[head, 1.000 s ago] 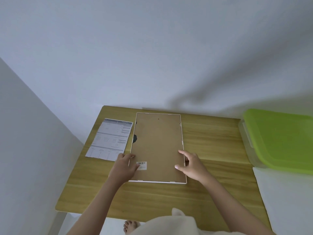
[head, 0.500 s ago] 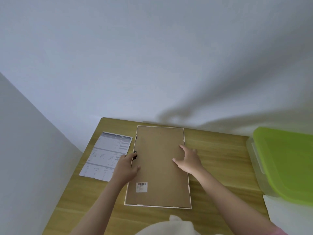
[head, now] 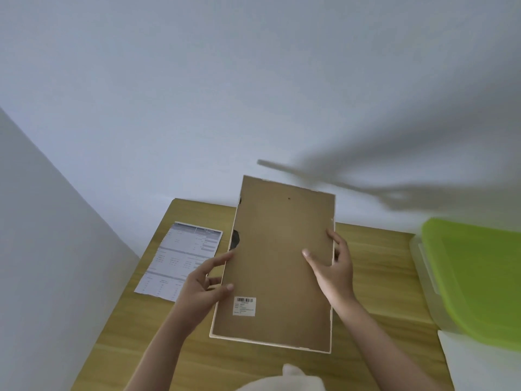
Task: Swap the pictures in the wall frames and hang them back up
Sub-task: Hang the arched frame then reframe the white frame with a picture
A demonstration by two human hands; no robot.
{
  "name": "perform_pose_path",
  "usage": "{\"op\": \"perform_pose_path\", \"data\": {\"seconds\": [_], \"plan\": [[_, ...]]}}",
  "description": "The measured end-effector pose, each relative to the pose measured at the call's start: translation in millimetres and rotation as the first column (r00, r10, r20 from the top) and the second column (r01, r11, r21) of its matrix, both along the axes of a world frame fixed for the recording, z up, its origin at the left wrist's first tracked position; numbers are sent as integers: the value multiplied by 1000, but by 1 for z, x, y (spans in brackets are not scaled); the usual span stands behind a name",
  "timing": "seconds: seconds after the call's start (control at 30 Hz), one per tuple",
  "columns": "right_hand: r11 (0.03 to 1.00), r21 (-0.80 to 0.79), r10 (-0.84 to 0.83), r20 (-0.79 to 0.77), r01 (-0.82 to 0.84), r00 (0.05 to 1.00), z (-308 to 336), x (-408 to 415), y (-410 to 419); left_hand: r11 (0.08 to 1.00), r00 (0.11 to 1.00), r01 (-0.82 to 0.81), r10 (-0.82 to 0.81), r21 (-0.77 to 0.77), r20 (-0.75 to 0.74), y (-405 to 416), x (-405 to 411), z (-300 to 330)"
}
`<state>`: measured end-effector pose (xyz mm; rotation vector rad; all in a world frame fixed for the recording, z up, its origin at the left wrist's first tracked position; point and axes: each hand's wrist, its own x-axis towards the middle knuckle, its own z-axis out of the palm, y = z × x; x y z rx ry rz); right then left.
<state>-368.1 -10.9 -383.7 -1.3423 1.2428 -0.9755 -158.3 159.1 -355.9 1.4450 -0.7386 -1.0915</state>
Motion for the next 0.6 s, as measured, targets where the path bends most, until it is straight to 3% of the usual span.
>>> {"op": "perform_pose_path", "data": {"seconds": [0.1,0.23,0.37,0.43,0.6], "plan": [[998,-65,-6,2,6,1000,21,-4,0,999,998,11,-8,-51,60,8,-10,12],[994,-107,-8,-161,-10,987,47,-5,2,986,973,-5,43,-166,226,8,-25,39],[968,-150,191,-79,-201,978,85,3,20,955,883,18,123,-295,452,6,-50,65],[942,-195,279,8,-272,960,106,8,32,940,875,5,160,-340,456,7,-62,71],[880,-344,369,61,-327,928,133,8,53,927,905,-49,198,-371,376,13,-88,78]]}}
